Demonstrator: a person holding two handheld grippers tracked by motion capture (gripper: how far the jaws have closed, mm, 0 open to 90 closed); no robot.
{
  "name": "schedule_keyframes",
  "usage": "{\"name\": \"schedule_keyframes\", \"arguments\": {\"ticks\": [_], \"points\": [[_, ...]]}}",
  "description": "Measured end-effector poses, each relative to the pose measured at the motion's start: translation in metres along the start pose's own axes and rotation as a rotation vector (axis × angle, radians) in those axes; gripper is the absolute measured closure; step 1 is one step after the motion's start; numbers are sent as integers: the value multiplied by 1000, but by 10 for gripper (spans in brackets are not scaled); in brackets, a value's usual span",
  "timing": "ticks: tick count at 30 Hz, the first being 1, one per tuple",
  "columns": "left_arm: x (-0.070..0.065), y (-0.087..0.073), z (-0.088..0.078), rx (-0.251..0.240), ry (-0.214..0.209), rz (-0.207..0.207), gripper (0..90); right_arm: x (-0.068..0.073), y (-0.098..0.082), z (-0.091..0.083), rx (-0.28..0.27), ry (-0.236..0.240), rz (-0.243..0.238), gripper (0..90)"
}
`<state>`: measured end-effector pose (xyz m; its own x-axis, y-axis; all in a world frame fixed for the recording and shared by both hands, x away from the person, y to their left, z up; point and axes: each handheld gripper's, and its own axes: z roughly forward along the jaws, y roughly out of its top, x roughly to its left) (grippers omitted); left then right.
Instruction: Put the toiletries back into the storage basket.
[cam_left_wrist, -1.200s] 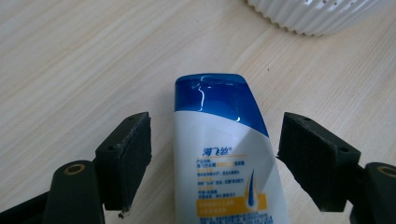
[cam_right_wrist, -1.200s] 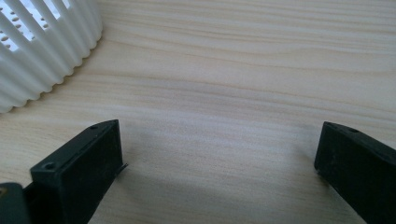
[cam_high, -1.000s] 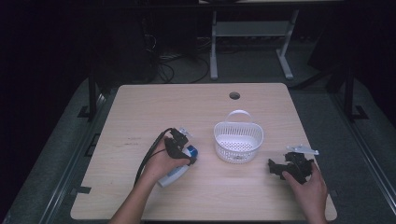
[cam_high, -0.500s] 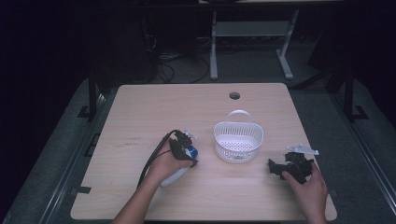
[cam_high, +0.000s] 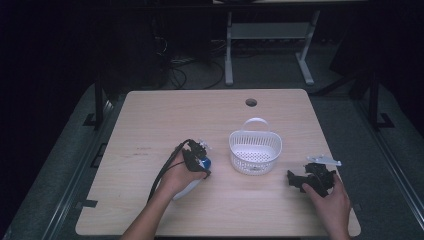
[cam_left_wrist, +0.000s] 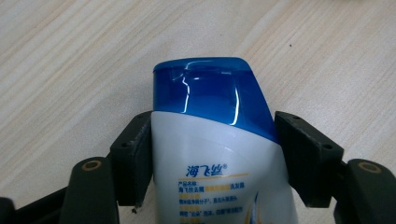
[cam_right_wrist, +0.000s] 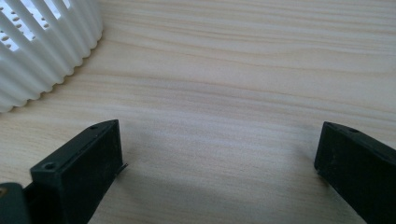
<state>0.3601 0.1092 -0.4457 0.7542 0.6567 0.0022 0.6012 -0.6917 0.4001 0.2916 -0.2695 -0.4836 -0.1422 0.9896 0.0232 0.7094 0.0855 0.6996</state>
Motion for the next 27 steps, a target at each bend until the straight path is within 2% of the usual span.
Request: {"name": "schedule_keyframes", "arguments": {"ticks": [7, 11, 19, 27], "points": [[0, 0, -1, 13, -2, 9, 358, 0, 0, 0, 0, 0, 0, 4], [3, -2, -4, -4, -25, 0, 362, 0, 0, 0, 0, 0, 1, 4], [11, -8, -17, -75, -61, 6, 364, 0, 0, 0, 0, 0, 1, 4], [19, -17, -32, -163, -120, 8, 365, 0, 0, 0, 0, 0, 1, 4]]}}
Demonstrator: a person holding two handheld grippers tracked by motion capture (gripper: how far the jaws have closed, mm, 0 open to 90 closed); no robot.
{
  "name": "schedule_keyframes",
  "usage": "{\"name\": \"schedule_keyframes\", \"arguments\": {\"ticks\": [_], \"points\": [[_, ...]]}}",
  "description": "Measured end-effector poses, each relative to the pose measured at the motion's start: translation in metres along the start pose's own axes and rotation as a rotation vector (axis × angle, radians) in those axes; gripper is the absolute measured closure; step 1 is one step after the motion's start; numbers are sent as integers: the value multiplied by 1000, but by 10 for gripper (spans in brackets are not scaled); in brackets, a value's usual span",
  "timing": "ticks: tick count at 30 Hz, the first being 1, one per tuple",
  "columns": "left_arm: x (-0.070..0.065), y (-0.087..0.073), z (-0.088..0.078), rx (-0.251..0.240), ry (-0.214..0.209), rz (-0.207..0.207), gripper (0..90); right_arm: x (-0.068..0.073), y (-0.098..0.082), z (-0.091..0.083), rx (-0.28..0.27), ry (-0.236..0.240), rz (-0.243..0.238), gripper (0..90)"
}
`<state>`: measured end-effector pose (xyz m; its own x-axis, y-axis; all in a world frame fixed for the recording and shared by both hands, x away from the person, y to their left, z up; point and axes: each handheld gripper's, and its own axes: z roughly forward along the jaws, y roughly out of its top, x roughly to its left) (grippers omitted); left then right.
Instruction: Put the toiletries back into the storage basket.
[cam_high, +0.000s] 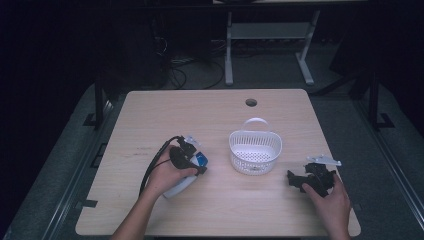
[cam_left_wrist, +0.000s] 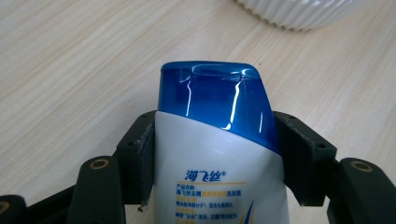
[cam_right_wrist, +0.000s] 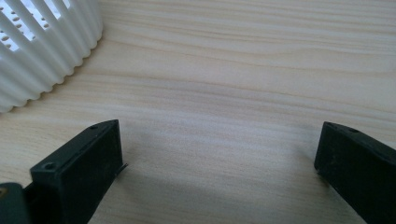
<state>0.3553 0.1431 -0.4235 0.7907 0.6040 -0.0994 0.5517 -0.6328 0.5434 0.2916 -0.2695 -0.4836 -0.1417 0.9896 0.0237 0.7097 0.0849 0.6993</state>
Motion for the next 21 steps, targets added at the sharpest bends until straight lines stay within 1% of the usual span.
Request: {"name": "schedule_keyframes", "arguments": {"ticks": [3, 5, 7, 10, 11, 12, 15, 16, 21], "points": [[2, -2, -8, -38, -11, -10, 367, 0, 0, 0, 0, 0, 0, 5], [5, -3, -14, -53, -24, -14, 367, 0, 0, 0, 0, 0, 0, 4], [7, -5, -21, -82, -39, -25, 368, 0, 0, 0, 0, 0, 0, 4], [11, -7, -29, -107, -58, -28, 369, 0, 0, 0, 0, 0, 0, 4], [12, -8, -33, -120, -63, -23, 369, 0, 0, 0, 0, 0, 0, 4], [13, -9, -35, -130, -66, -30, 371, 0, 0, 0, 0, 1, -1, 4], [16, -12, -43, -157, -77, -29, 371, 0, 0, 0, 0, 1, -2, 4], [17, -13, -46, -168, -86, -37, 371, 0, 0, 0, 0, 1, -2, 4], [22, -17, -57, -220, -115, -49, 373, 0, 0, 0, 0, 1, -2, 4]]}}
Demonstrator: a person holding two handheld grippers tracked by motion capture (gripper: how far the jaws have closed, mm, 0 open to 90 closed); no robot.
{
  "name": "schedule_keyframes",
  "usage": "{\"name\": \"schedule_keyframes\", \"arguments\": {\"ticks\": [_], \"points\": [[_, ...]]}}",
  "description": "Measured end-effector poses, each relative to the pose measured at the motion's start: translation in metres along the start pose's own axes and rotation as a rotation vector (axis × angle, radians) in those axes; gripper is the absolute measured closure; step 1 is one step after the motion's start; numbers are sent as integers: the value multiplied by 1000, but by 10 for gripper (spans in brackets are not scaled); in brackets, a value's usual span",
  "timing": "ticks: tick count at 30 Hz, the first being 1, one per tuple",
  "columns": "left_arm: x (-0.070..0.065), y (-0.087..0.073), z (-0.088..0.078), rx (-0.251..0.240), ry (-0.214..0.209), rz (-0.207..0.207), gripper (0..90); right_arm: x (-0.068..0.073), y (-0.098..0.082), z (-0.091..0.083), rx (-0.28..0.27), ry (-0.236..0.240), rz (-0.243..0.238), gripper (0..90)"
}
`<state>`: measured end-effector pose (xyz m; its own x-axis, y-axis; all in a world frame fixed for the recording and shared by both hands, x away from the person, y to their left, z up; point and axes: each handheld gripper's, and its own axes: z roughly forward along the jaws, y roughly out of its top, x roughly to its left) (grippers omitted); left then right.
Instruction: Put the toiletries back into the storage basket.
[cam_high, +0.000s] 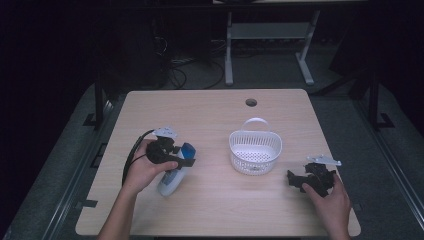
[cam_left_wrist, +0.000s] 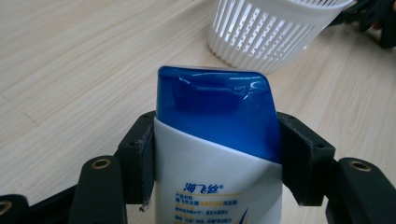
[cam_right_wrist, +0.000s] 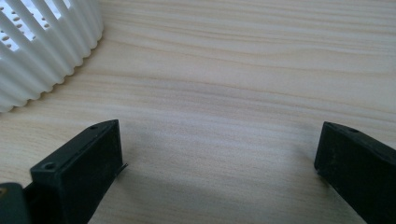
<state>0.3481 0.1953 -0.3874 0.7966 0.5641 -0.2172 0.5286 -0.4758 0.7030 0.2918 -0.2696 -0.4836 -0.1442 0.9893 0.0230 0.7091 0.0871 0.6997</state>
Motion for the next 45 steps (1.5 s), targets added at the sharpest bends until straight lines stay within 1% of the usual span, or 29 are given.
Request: {"name": "schedule_keyframes", "arguments": {"ticks": [1, 3, 6, 9, 11, 12, 15, 18, 22, 25, 28, 35, 40, 41, 45], "points": [[0, 0, -2, -5, -5, -1, 373, 0, 0, 0, 0, 0, 0, 5], [2, 0, -5, -28, -25, -6, 374, 0, 0, 0, 0, 0, 1, 4], [4, -1, -10, -63, -51, -4, 374, 0, 0, 0, 0, 0, 0, 4], [4, 0, -16, -100, -64, 3, 374, 0, 0, 0, 0, 0, 1, 4], [4, 0, -19, -125, -68, 13, 374, 0, 0, 0, 0, 0, 0, 4], [4, 1, -21, -141, -73, 25, 374, 0, 0, 0, 0, 0, 0, 4], [5, 1, -26, -198, -92, 45, 374, 0, 0, 0, 0, 0, 0, 4], [5, 1, -29, -243, -107, 67, 374, 0, 0, 0, 0, 0, 0, 4], [4, 2, -31, -300, -128, 90, 373, 0, 0, 0, 0, 0, 1, 4], [4, 2, -33, -336, -149, 97, 374, 0, 0, 0, 0, 0, 1, 4], [5, 1, -33, -361, -168, 95, 373, 0, 0, 0, 0, 0, 0, 5], [5, 4, -34, -379, -171, 99, 373, 0, 0, 0, 0, 0, 1, 5], [3, 12, -37, -393, -177, 111, 374, 0, 0, 0, 0, 1, 0, 4], [2, 14, -37, -393, -174, 121, 374, 0, 0, 0, 0, 1, 1, 4], [-1, 23, -37, -397, -174, 138, 373, 0, 0, 0, -1, 0, 0, 4]]}}
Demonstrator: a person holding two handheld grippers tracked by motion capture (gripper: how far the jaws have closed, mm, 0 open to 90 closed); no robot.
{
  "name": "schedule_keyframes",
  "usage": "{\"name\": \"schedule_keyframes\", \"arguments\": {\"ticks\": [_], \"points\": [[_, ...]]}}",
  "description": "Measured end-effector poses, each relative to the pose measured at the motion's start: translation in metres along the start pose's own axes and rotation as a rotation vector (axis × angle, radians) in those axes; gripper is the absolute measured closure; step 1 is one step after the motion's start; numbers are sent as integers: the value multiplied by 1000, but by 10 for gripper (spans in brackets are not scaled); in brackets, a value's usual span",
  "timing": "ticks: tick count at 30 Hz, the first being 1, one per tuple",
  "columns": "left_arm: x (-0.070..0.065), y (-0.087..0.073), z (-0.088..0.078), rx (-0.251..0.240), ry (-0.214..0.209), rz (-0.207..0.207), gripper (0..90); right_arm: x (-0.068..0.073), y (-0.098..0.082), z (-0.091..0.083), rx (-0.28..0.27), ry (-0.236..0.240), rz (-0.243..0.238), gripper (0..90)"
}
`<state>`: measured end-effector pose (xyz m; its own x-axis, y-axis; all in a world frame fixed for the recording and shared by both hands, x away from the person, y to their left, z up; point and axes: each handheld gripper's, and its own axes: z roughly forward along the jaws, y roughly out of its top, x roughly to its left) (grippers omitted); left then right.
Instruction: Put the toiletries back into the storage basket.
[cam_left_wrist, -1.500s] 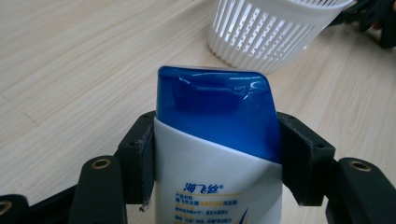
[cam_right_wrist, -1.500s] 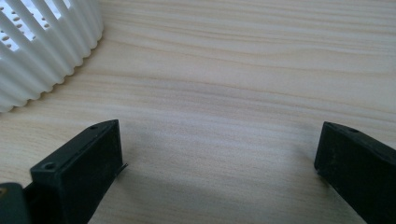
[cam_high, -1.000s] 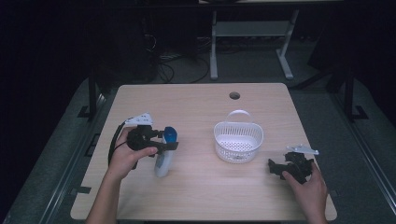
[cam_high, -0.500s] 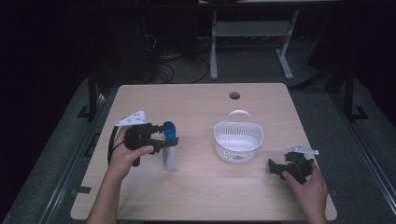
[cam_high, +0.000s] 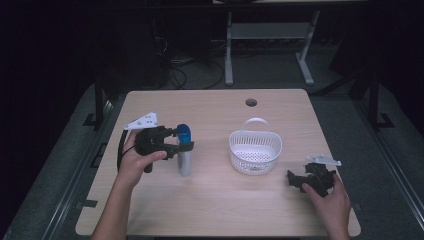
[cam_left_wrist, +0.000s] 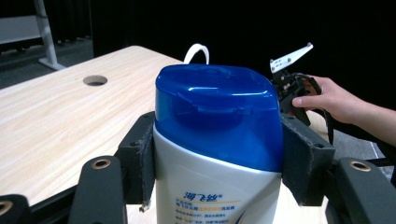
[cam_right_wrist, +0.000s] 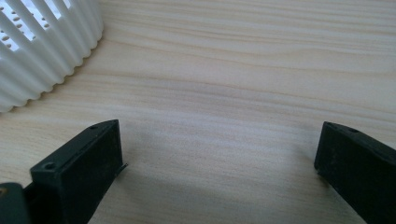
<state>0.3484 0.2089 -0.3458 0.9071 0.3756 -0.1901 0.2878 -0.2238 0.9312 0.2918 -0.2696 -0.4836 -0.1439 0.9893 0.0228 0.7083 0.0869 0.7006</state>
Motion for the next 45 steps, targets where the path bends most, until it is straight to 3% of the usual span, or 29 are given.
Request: {"name": "schedule_keyframes", "arguments": {"ticks": [19, 45], "points": [[0, 23, 25, -11, -34, 25, 373, 0, 0, 0, 0, 1, 0, 5], [-5, 67, 64, -43, -85, 86, 373, 0, 0, 0, 3, 5, -3, 5]]}}
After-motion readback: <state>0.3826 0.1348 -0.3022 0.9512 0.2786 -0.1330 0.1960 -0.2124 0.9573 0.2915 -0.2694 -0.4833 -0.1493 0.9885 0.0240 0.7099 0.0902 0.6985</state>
